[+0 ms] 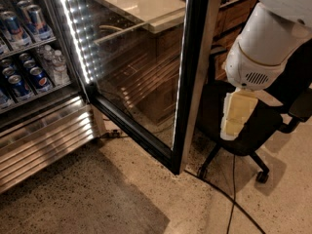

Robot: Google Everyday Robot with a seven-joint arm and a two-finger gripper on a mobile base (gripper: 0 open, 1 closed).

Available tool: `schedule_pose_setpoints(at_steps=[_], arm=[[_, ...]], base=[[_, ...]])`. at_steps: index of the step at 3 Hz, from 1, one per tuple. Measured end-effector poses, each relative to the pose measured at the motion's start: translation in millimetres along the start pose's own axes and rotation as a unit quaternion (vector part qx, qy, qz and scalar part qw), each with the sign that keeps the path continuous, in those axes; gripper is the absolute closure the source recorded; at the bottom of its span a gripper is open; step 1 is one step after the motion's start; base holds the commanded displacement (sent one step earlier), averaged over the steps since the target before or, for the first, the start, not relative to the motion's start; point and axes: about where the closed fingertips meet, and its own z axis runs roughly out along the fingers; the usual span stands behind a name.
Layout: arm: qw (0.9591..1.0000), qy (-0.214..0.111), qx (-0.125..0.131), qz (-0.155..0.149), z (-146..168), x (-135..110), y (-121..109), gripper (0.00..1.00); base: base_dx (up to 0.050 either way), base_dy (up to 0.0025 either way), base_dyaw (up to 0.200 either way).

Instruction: Close right fridge door

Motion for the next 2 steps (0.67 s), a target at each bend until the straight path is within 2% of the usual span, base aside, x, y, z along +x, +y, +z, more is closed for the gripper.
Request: schedule_pose_setpoints(at_steps=[1, 2], arm=[[0.9995, -0.025, -0.017, 0.01, 5.0, 10.4, -5.5, 0.0], [0.9971, -0.064, -0.037, 0.016, 10.6, 19.1, -10.8, 0.0]], base=[[0.0, 0.0, 0.0], [0.0, 0.0, 0.0]])
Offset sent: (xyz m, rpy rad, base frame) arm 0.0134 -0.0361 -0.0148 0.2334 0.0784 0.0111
